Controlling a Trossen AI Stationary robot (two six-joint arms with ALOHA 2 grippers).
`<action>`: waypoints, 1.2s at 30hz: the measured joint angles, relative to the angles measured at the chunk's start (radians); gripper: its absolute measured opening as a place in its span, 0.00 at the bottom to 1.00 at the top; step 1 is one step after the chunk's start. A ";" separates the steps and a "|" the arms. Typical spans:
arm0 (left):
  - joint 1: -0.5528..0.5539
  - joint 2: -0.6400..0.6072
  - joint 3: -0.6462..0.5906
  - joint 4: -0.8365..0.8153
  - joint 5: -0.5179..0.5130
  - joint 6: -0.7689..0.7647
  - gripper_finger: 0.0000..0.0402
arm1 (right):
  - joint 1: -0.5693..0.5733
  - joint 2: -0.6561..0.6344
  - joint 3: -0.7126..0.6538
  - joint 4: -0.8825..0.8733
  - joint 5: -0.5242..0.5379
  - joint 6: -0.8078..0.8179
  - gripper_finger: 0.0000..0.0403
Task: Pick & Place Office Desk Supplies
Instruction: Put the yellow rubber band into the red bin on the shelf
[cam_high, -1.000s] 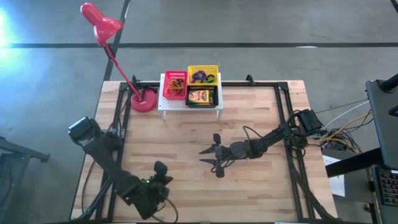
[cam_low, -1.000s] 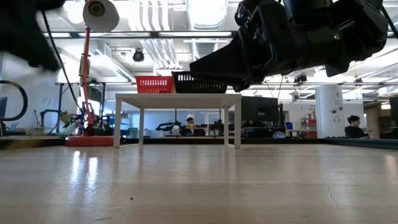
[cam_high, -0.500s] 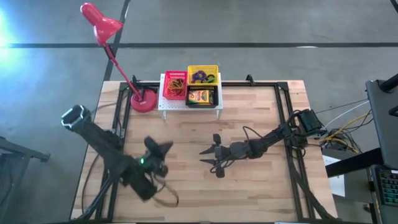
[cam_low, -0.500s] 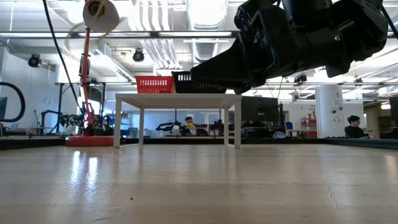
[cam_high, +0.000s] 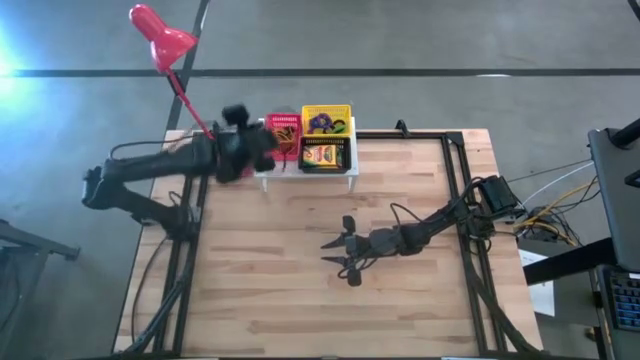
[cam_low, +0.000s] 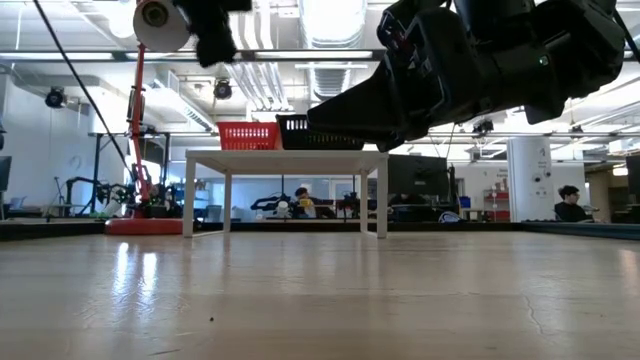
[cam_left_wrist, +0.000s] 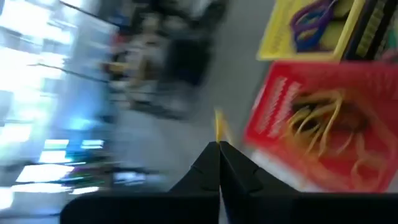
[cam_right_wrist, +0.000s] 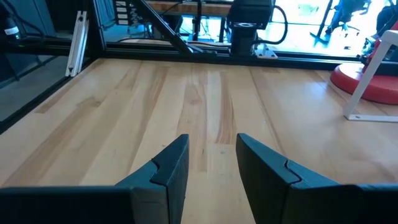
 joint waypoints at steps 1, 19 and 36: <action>0.076 0.002 0.000 0.039 0.112 0.010 0.00 | 0.000 0.000 0.000 -0.001 0.000 0.001 0.32; 0.365 0.029 -0.013 0.265 0.827 -0.065 0.00 | 0.000 0.000 0.000 -0.016 -0.001 0.045 0.32; 0.360 0.030 -0.112 0.310 0.647 0.008 0.00 | 0.007 0.000 0.000 -0.020 -0.002 0.049 0.32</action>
